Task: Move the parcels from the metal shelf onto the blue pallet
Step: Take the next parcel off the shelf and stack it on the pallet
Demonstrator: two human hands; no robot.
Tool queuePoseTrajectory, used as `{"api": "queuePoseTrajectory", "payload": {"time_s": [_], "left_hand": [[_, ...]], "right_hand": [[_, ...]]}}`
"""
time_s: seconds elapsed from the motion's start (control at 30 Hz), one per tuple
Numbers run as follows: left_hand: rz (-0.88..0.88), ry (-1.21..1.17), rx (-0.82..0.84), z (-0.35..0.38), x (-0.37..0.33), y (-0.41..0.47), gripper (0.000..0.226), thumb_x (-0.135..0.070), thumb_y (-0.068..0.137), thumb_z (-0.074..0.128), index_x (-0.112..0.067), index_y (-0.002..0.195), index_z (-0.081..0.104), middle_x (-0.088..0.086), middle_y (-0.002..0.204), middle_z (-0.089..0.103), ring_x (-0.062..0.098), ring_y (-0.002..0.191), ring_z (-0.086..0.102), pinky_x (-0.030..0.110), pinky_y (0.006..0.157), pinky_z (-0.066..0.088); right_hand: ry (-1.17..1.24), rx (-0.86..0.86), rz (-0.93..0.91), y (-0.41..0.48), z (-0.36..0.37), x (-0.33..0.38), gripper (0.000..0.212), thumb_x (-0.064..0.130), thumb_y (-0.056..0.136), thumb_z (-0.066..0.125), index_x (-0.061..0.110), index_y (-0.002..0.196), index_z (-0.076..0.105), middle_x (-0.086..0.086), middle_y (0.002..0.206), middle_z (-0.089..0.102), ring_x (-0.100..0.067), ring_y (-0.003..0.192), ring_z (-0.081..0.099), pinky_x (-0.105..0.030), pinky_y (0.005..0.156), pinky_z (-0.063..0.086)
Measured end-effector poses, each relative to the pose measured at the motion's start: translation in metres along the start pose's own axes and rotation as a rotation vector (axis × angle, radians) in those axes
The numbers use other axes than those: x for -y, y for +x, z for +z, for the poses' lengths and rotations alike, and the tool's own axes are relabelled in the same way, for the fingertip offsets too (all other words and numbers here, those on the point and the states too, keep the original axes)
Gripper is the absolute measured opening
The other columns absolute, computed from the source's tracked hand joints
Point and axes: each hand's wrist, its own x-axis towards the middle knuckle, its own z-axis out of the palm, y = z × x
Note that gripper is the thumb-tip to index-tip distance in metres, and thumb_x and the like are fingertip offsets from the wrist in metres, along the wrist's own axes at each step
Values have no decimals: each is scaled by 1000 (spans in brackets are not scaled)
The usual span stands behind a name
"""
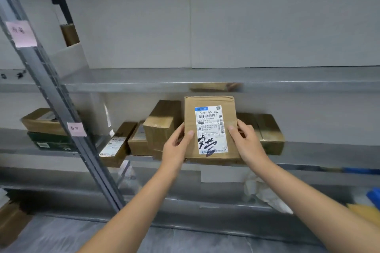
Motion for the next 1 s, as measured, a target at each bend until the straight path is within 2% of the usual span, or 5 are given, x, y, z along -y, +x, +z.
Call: {"api": "queuePoseTrajectory", "payload": {"time_s": [0.17,0.4,0.57,0.73,1.0], "left_hand": [[-9,-30,180,116,5,-38,45,-34,90,66,-30,134,57,-13,118,70,4,104,67,17,77,56],[14,-23,418,273,6,-100,37,-37,87,69,-42,123,61,-17,115,70,-3,99,67,21,77,57],[1,-12,651,383,24,-160,47,-38,87,69,-35,132,58,-13,118,69,4,104,67,22,78,58],[-21,-38,865,460,45,-224,42,-29,91,67,-28,132,59,-16,113,72,1,102,68,12,71,54],[-90,-31,1095,536,62,-293,44,-39,90,67,-34,133,57,-13,121,68,5,108,66,13,72,55]], "right_hand": [[-21,-165,44,-27,-117,-30,25,38,97,45,41,115,62,0,110,49,10,90,49,-10,70,34],[-102,-383,88,-99,-281,-79,18,41,96,44,45,88,59,5,102,48,0,93,51,-22,72,37],[-142,-620,183,-180,-381,-117,18,43,96,43,38,96,61,7,99,47,-6,92,54,-19,70,37],[-152,-797,310,-261,-446,-144,17,42,97,43,39,100,59,3,108,48,-8,94,56,-30,83,44],[-206,-983,398,-347,-505,-158,17,40,97,44,44,95,60,5,104,47,-3,90,55,-25,79,43]]}}
